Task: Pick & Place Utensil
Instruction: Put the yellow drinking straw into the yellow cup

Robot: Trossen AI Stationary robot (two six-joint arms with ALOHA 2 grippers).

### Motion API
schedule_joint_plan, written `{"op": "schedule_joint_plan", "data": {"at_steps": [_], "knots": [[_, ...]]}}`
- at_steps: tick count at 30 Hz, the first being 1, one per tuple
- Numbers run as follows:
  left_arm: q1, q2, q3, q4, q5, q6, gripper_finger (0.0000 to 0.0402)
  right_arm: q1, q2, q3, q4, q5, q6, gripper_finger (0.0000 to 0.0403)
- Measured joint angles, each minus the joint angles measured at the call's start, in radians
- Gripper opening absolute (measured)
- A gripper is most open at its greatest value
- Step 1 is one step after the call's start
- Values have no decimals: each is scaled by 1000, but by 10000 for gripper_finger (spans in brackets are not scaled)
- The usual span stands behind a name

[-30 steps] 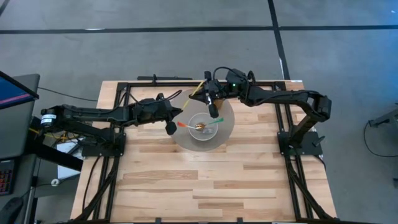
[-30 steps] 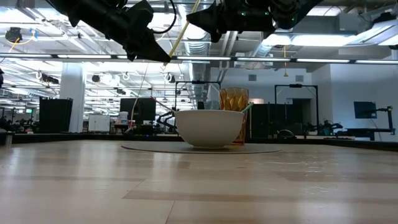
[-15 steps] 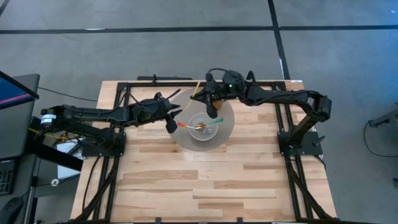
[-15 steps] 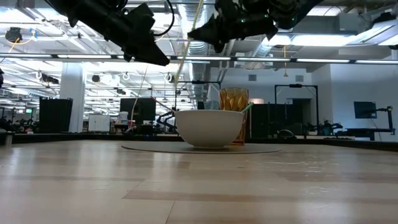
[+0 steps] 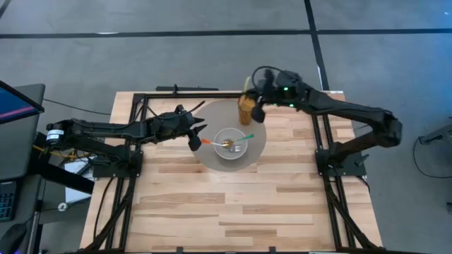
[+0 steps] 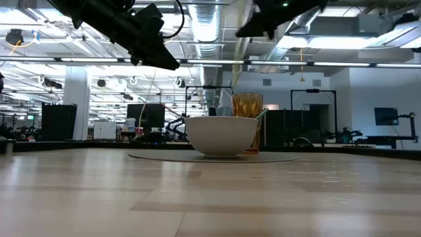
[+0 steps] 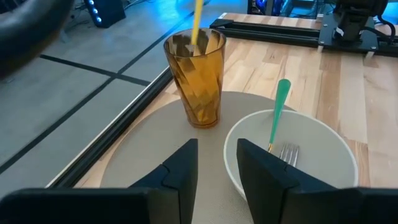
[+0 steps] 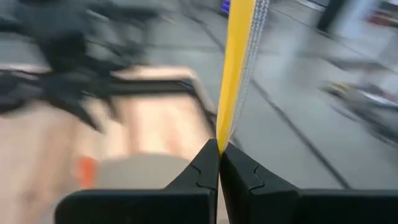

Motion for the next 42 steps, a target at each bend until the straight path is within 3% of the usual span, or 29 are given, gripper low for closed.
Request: {"op": "schedule_joint_plan", "data": {"at_steps": [4,12,20,29,42], "knots": [[0,0,0,0,0,-5,113,-26,-69,-4,-155,137,53,1],[0,0,0,1,0,-5,112,-85,-10,-47,-159,136,56,1],[0,0,0,1,0,-5,112,-71,69,-48,-174,136,6,24],[0,0,0,1,0,-51,112,-26,39,-48,-146,166,-99,63],[0,0,0,1,-2,-70,112,-22,-45,-47,-136,195,-136,67]]}}
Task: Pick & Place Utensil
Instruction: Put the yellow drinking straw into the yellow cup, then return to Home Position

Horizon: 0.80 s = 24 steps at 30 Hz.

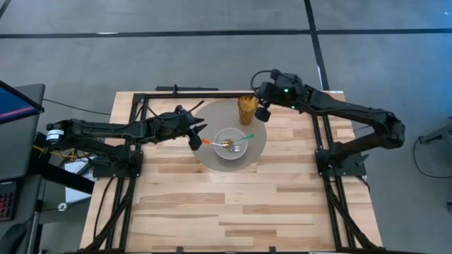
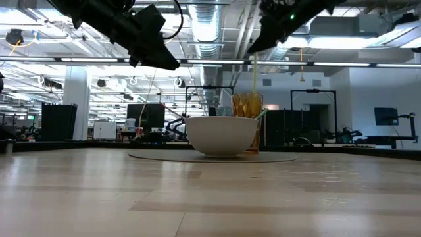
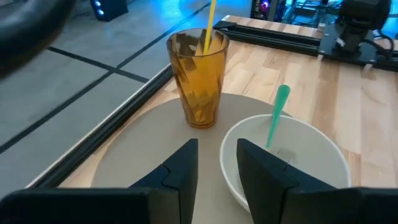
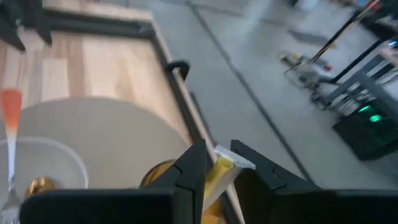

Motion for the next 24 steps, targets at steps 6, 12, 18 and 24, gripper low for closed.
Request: {"op": "schedule_joint_plan", "data": {"at_steps": [6,12,18,24], "knots": [[0,-44,0,3,-138,4,112,19,-146,0,-3,52,15,67],[-5,-145,0,6,-140,5,112,7,-197,-3,-8,-78,116,67],[-12,-198,0,6,-129,-3,112,4,-105,-41,-9,-77,96,67],[-13,-203,0,2,-125,19,112,14,-79,-41,-5,-63,88,67]]}}
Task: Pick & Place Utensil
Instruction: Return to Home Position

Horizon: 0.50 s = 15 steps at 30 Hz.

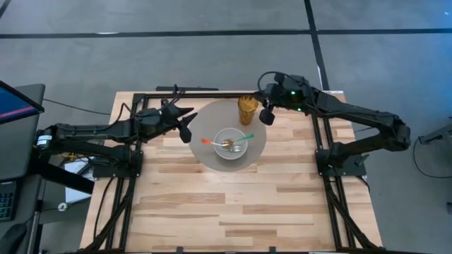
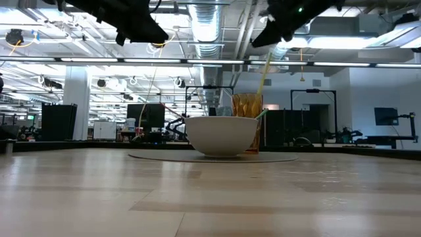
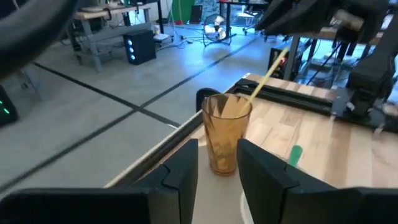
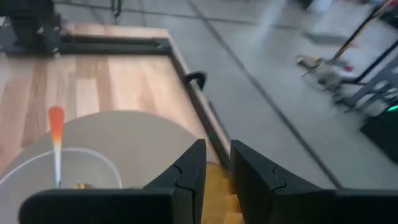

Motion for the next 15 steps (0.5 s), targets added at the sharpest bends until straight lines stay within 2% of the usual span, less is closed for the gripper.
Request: {"op": "schedule_joint_plan", "data": {"at_steps": [5,11,15], "knots": [[0,-45,0,-1,-55,76,112,22,-128,0,-3,93,-32,67],[0,-189,0,-50,-75,115,112,25,-345,-4,-49,93,-22,67],[1,-307,1,-172,-75,117,112,22,-471,-97,-77,92,50,67]]}}
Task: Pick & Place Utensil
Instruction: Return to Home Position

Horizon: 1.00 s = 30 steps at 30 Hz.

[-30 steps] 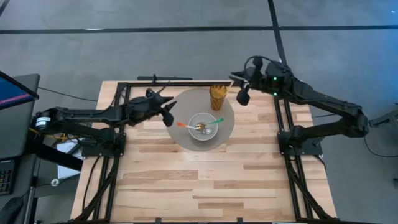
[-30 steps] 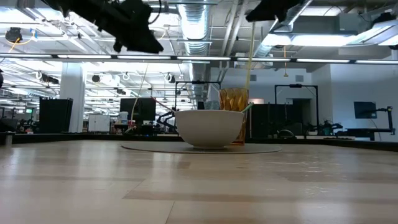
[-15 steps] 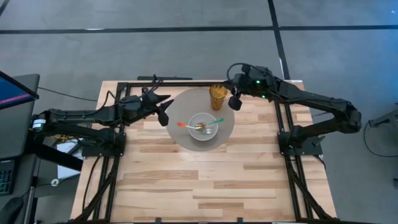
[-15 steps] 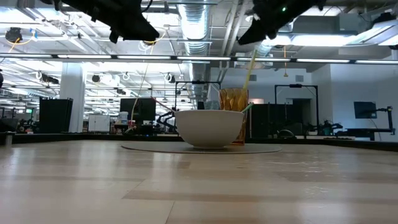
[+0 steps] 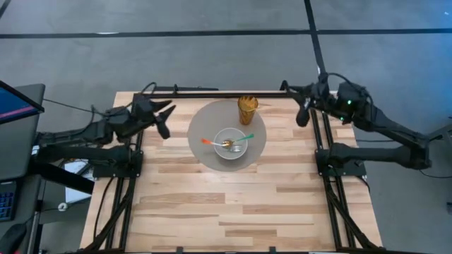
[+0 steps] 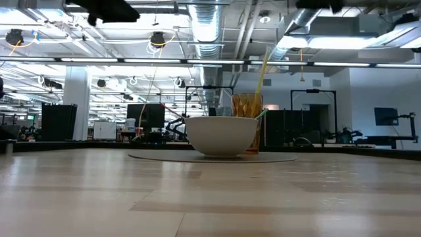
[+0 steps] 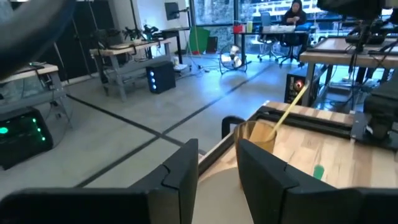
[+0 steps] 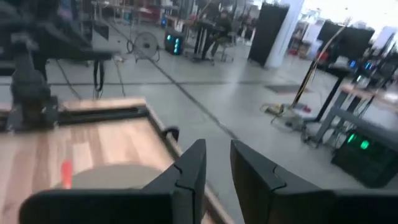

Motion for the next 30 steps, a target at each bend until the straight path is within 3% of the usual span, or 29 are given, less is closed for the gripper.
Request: {"op": "schedule_joint_plan", "data": {"at_steps": [4,8,12,16,19,27,30], "knots": [[0,-112,-47,-32,0,0,112,0,-127,-141,13,-18,36,67],[1,-245,-125,-34,0,-21,112,0,-246,-275,114,-124,38,67],[1,-377,-214,-33,22,-90,112,6,-339,-390,177,-372,74,67],[1,-487,-298,-32,122,-140,112,29,-401,-490,211,-581,128,67],[1,-546,-352,-16,175,-142,112,53,-434,-563,236,-604,167,67],[1,-631,-468,-10,194,-142,112,101,-500,-764,419,-604,169,67],[1,-635,-500,-12,299,-120,112,122,-525,-828,457,-603,169,67]]}}
